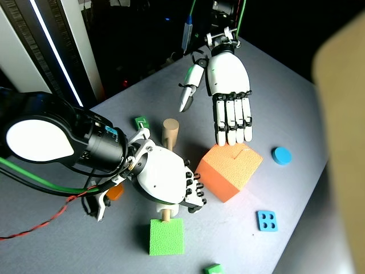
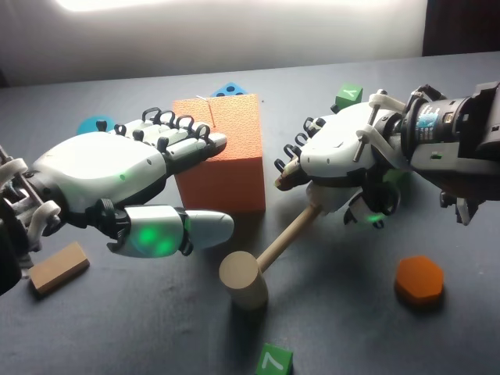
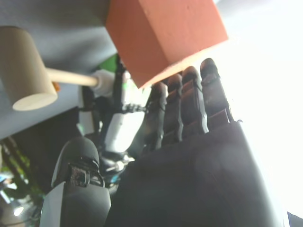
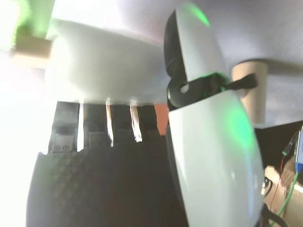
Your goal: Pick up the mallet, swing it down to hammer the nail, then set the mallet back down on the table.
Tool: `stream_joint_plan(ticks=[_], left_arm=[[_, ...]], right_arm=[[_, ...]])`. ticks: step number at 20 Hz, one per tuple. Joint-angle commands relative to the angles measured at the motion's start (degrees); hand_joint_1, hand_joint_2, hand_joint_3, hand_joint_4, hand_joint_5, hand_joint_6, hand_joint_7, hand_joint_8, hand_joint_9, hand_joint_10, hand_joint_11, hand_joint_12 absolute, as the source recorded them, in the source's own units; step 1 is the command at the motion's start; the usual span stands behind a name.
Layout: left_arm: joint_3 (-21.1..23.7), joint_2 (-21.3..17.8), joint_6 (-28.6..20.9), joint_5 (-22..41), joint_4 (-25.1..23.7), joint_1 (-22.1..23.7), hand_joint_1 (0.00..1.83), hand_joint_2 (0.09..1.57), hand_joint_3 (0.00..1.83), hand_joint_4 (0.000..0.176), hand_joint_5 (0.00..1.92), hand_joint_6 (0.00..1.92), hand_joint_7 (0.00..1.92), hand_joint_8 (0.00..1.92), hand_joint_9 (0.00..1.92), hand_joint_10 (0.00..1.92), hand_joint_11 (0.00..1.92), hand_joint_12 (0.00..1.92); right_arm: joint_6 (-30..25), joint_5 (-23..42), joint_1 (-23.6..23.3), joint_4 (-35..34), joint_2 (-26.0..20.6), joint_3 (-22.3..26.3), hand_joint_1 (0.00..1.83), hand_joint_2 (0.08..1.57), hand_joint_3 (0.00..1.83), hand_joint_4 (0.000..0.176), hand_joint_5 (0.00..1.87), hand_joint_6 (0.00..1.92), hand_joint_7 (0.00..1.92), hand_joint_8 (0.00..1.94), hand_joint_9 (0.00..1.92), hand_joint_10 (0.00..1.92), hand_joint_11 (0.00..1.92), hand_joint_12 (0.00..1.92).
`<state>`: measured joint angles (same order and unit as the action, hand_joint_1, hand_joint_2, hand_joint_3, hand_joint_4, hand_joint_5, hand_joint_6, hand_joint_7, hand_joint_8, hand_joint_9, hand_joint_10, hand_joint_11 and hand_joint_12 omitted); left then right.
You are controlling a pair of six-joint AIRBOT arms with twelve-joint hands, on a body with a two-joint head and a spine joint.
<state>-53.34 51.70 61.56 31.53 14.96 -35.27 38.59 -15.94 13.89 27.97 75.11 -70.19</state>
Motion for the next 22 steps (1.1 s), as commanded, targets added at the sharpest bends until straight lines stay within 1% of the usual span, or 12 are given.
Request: stream_joint_plan(ticks=[1,3,6,7,9,14,16,17,18,21,22], left_arm=[[-0.65,0.21,-0.32,6.66,-0.47,0.82,0.00,1.20,0.00,0.000,0.10,0.01,0.05,0.01,0.03,0.01,0.00,0.00],[-1.40,0.89,-0.52,6.66,-0.47,1.01,0.00,1.21,0.00,0.000,0.10,0.01,0.05,0.01,0.03,0.01,0.00,0.00],[-1.93,1.44,-0.71,6.69,-0.47,0.95,0.00,1.21,0.00,0.000,0.09,0.00,0.05,0.01,0.03,0.01,0.01,0.00],[-2.03,1.56,-0.71,6.77,-0.47,0.85,0.00,1.21,0.00,0.000,0.09,0.00,0.05,0.01,0.04,0.01,0.01,0.01],[-2.21,1.78,-0.86,7.08,-0.47,0.61,0.00,1.21,0.00,0.000,0.08,0.00,0.05,0.00,0.04,0.01,0.01,0.01],[-2.57,2.21,-1.06,7.52,-0.14,0.02,0.00,1.22,0.00,0.000,0.09,0.00,0.05,0.00,0.03,0.00,0.00,0.00],[-2.65,2.31,-1.06,7.52,0.00,-0.18,0.00,1.22,0.00,0.000,0.08,0.00,0.04,0.00,0.02,0.00,0.00,0.00],[-2.67,2.34,-1.06,7.52,0.06,-0.29,0.00,1.23,0.01,0.000,0.09,0.01,0.04,0.00,0.03,0.00,0.00,0.00],[-2.68,2.38,-1.06,7.52,0.24,-0.64,0.00,1.23,0.01,0.000,0.10,0.01,0.06,0.01,0.04,0.01,0.01,0.01],[-2.66,2.50,-1.06,7.52,0.31,-1.37,0.00,1.22,0.00,0.000,0.09,0.00,0.05,0.00,0.04,0.01,0.01,0.00],[-2.62,2.55,-1.06,7.51,0.31,-1.54,0.00,1.22,0.00,0.000,0.09,0.00,0.05,0.00,0.04,0.00,0.00,0.00]], right_arm=[[-0.13,4.62,0.10,0.89,-0.18,-0.34,1.23,1.05,0.00,0.000,0.32,0.01,0.29,0.01,0.30,0.01,0.00,0.99],[-0.15,4.67,0.37,0.89,0.28,-0.81,1.22,1.05,0.00,0.000,0.34,0.01,0.31,0.01,0.31,0.02,0.00,1.00],[-0.68,4.82,0.62,0.88,1.10,-1.75,1.23,1.05,0.00,0.000,0.35,0.01,0.32,0.01,0.31,0.01,0.00,0.95],[-0.86,4.67,0.65,0.87,1.40,-2.09,1.22,1.05,0.00,0.000,0.35,0.01,0.32,0.00,0.31,0.01,0.00,0.97],[-0.76,4.34,0.74,0.87,1.79,-2.35,1.20,1.05,0.00,0.000,0.30,0.00,0.27,0.00,0.26,0.00,0.00,0.86],[-1.52,4.22,1.36,0.84,2.29,-2.43,1.22,1.04,0.00,0.000,0.21,0.00,0.21,0.00,0.20,0.00,0.00,0.75],[-1.66,4.22,1.44,0.84,2.36,-2.43,1.17,1.06,0.00,0.000,0.15,0.00,0.15,0.00,0.14,0.00,0.00,0.61],[-1.71,4.23,1.45,0.84,2.37,-2.43,1.17,1.06,0.00,0.000,0.15,0.00,0.13,0.00,0.13,0.00,0.00,0.60],[-1.78,4.26,1.55,0.84,2.40,-2.43,1.16,1.06,0.00,0.000,0.15,0.00,0.15,0.00,0.14,0.00,0.00,0.64],[-1.98,4.27,1.90,0.83,2.42,-2.48,1.17,1.03,0.00,0.000,0.15,0.00,0.14,0.00,0.14,0.00,0.00,0.67],[-2.09,4.27,2.02,0.83,2.42,-2.53,1.16,1.04,0.00,0.000,0.13,0.00,0.12,0.00,0.12,0.00,0.00,0.62]])
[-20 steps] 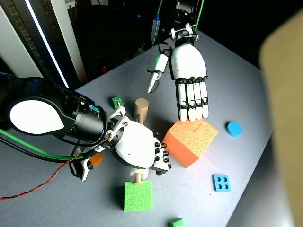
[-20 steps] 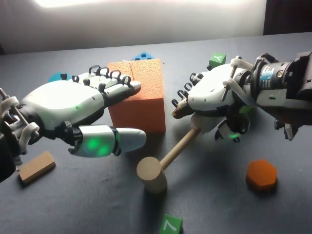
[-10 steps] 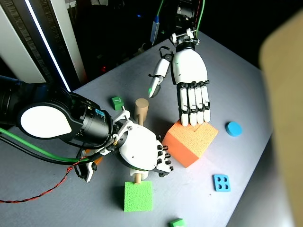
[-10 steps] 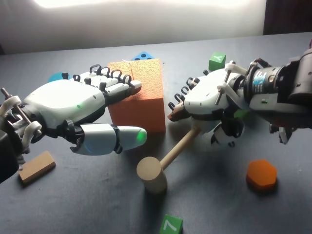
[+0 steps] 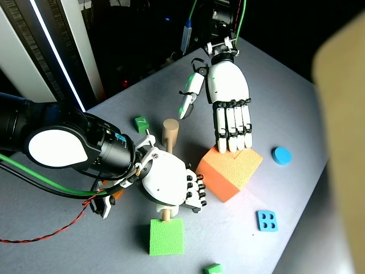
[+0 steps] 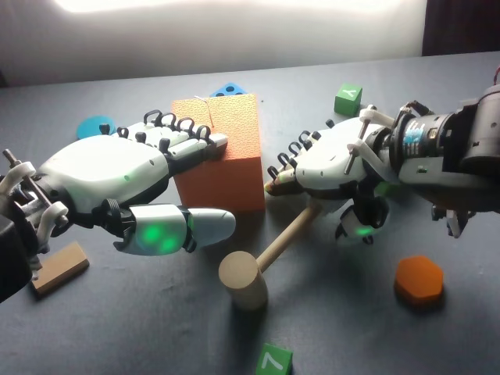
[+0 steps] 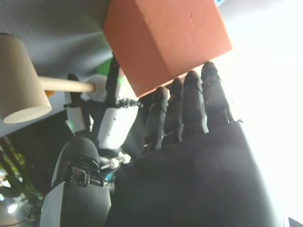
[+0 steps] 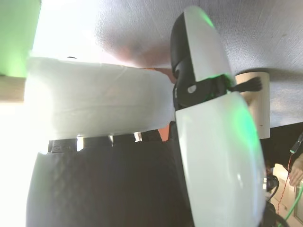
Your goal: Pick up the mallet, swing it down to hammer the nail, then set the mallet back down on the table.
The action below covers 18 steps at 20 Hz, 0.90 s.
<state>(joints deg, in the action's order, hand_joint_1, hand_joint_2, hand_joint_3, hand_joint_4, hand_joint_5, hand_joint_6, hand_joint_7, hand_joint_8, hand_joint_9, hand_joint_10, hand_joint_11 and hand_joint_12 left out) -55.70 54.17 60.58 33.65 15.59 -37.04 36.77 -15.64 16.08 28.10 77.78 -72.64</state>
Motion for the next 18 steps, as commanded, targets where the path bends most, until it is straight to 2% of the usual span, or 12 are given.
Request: stream_joint_plan(ticks=[1,5,7,9,11,12,13,16,17,18], left_arm=[[-0.17,0.10,-0.07,5.35,-0.33,0.03,0.00,1.22,0.00,0.000,0.10,0.01,0.06,0.01,0.05,0.01,0.01,0.00],[0.09,0.10,-0.07,4.81,-0.33,-0.48,0.00,1.23,0.00,0.000,0.11,0.01,0.07,0.01,0.06,0.01,0.03,0.01],[0.07,0.17,-0.07,4.52,-0.33,-0.65,0.00,1.22,0.00,0.000,0.11,0.01,0.07,0.01,0.06,0.01,0.03,0.01],[0.00,0.41,-0.07,4.37,-0.33,-0.73,0.00,1.22,0.00,0.000,0.09,0.00,0.05,0.00,0.04,0.00,0.02,0.01],[-0.14,0.84,-0.07,4.28,-0.33,-0.73,0.00,1.22,0.00,0.000,0.09,0.00,0.05,0.00,0.04,0.00,0.02,0.01],[-0.22,1.11,-0.07,4.21,-0.33,-0.73,0.00,1.22,0.00,0.000,0.09,0.00,0.05,0.00,0.04,0.00,0.02,0.01],[-0.28,1.31,-0.07,4.21,-0.33,-0.73,0.00,1.22,0.00,0.000,0.09,0.00,0.05,0.00,0.04,0.00,0.02,0.01],[-0.40,1.68,-0.07,4.21,-0.33,-0.72,0.00,1.21,0.00,0.000,0.09,0.00,0.05,0.00,0.04,0.00,0.02,0.01],[-0.41,1.72,-0.07,4.21,-0.33,-0.73,0.00,1.22,0.00,0.000,0.08,0.00,0.04,0.00,0.03,0.00,0.00,0.01],[-0.42,1.72,-0.07,4.21,-0.33,-0.76,0.00,1.23,0.00,0.000,0.09,0.00,0.04,0.00,0.03,0.00,0.01,0.01]], right_arm=[[-0.31,3.96,-0.01,0.70,-0.25,-0.17,1.16,1.04,0.00,0.000,0.12,0.00,0.11,0.00,0.11,0.00,0.00,0.58],[-0.29,4.13,0.10,0.70,-0.26,-0.55,1.12,1.05,0.00,0.000,0.10,0.00,0.10,0.00,0.11,0.00,0.00,0.56],[-0.02,4.44,0.05,0.70,-0.25,-0.60,1.10,1.01,0.00,0.000,0.19,0.02,0.20,0.02,0.20,0.03,0.00,0.75],[0.04,4.56,-0.02,0.71,-0.23,-0.62,1.05,1.01,0.00,0.000,0.32,0.02,0.34,0.02,0.32,0.04,0.00,0.85],[0.10,4.67,-0.02,0.71,-0.19,-0.65,1.05,1.02,0.00,0.000,0.50,0.04,0.56,0.04,0.53,0.10,0.00,1.16],[0.15,4.82,0.02,0.71,-0.18,-0.67,1.06,1.03,0.00,0.000,0.54,0.04,0.61,0.04,0.58,0.11,0.00,1.24],[0.14,4.93,0.02,0.71,-0.18,-0.72,1.06,1.03,0.00,0.000,0.63,0.04,0.71,0.04,0.65,0.17,0.07,1.29],[0.13,4.96,0.13,0.71,-0.17,-0.79,1.07,1.03,0.00,0.000,0.65,0.04,0.73,0.05,0.66,0.18,0.09,1.30],[0.14,5.00,0.14,0.71,-0.18,-0.82,1.04,1.03,0.00,0.000,0.76,0.10,0.80,0.20,0.59,0.59,0.13,1.38],[0.13,5.04,0.15,0.71,-0.19,-0.82,1.01,1.04,0.00,0.000,0.70,0.49,0.64,0.85,0.49,1.07,0.19,1.47]])
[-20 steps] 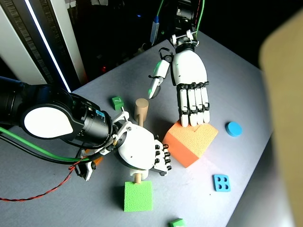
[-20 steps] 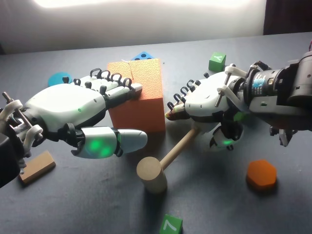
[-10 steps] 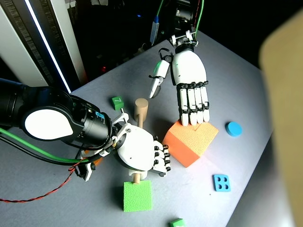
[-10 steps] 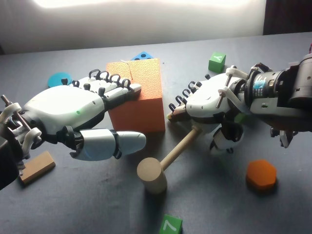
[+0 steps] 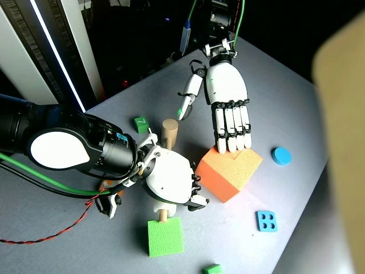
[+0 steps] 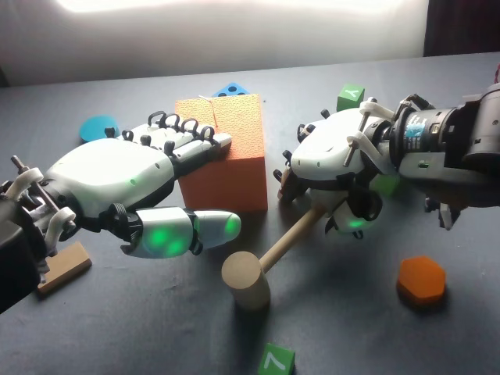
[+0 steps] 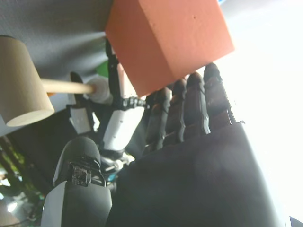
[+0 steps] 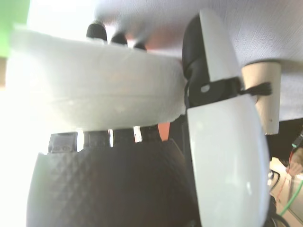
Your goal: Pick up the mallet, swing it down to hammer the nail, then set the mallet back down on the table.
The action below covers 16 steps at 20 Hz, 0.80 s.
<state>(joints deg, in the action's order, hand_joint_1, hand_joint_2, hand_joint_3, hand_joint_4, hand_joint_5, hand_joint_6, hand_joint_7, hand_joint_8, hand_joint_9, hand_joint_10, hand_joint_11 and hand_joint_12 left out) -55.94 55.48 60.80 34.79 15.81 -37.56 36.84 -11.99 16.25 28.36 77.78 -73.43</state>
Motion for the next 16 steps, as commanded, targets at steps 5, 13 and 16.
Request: stream_joint_plan(ticks=[5,13,16], left_arm=[[-0.15,0.41,-0.28,3.01,-0.55,-0.25,0.00,1.24,0.00,0.000,0.10,0.00,0.05,0.00,0.04,0.00,0.02,0.01],[-0.10,0.40,-0.28,2.92,-0.56,-0.17,0.00,1.26,0.01,0.000,0.10,0.00,0.06,0.00,0.03,0.00,0.01,0.01],[-0.13,0.40,-0.28,2.91,-0.56,-0.07,0.00,1.25,0.00,0.000,0.13,0.01,0.10,0.01,0.07,0.01,0.04,0.03]], right_arm=[[-0.04,1.55,-0.03,0.44,-0.37,-0.02,0.99,1.05,0.00,0.000,0.45,1.61,0.35,1.88,0.34,1.82,0.34,1.77],[-0.42,1.56,0.83,0.44,-1.40,0.20,1.00,1.08,0.01,0.000,0.70,1.92,0.83,1.94,0.87,1.92,0.96,1.92],[-0.38,1.68,0.98,0.44,-1.58,0.28,0.89,1.21,0.01,0.000,0.76,1.92,0.87,1.94,0.94,1.92,1.09,1.92]])
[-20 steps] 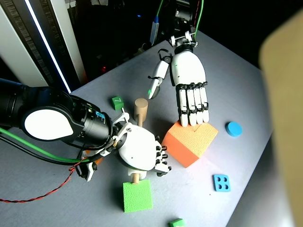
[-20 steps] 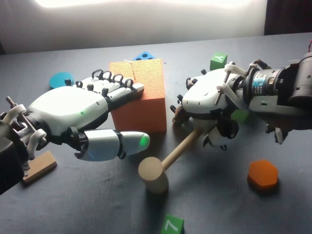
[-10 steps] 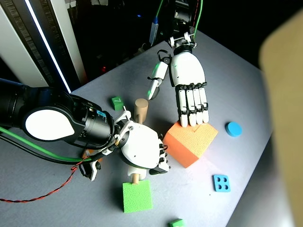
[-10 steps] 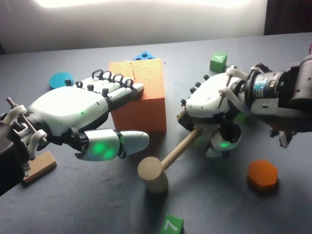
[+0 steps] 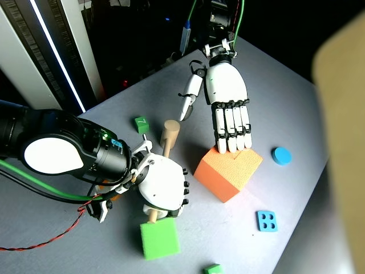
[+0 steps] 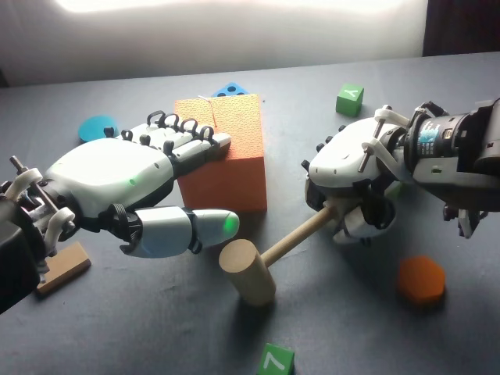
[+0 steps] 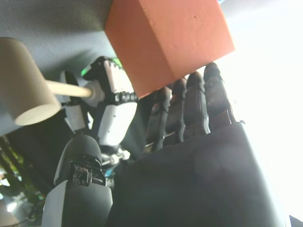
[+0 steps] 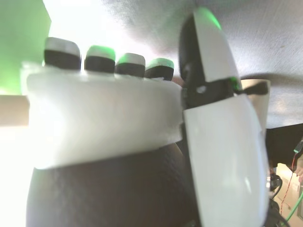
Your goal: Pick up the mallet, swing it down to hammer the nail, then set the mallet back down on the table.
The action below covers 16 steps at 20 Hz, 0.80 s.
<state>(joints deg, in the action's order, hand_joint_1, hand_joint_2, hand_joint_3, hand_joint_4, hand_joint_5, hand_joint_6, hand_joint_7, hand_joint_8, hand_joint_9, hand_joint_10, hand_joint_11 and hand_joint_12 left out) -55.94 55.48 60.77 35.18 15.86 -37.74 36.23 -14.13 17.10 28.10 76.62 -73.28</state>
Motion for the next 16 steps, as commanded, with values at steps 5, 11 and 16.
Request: stream_joint_plan(ticks=[5,11,16], left_arm=[[-0.24,0.40,-0.26,1.99,-0.76,0.33,0.00,1.24,0.00,0.000,0.15,0.00,0.14,0.01,0.12,0.01,0.06,0.04],[-0.29,0.40,-0.26,1.99,-0.86,0.31,0.00,1.24,0.00,0.000,0.12,0.01,0.12,0.01,0.10,0.01,0.06,0.04],[-0.37,0.39,-0.29,1.99,-0.86,0.32,0.00,1.24,0.00,0.000,0.13,0.00,0.11,0.00,0.09,0.00,0.04,0.04]], right_arm=[[0.43,3.71,-0.36,0.70,-1.07,0.93,0.81,1.30,0.00,0.000,0.93,1.92,0.98,1.94,0.99,1.92,1.10,1.92],[0.82,3.58,-0.86,0.70,-2.96,2.74,0.91,1.36,0.01,0.000,1.15,1.92,1.35,1.94,1.43,1.92,1.51,1.92],[1.26,3.62,-1.90,0.70,-5.64,5.19,0.58,1.49,0.02,0.000,1.28,1.92,1.51,1.94,1.61,1.92,1.73,1.92]])
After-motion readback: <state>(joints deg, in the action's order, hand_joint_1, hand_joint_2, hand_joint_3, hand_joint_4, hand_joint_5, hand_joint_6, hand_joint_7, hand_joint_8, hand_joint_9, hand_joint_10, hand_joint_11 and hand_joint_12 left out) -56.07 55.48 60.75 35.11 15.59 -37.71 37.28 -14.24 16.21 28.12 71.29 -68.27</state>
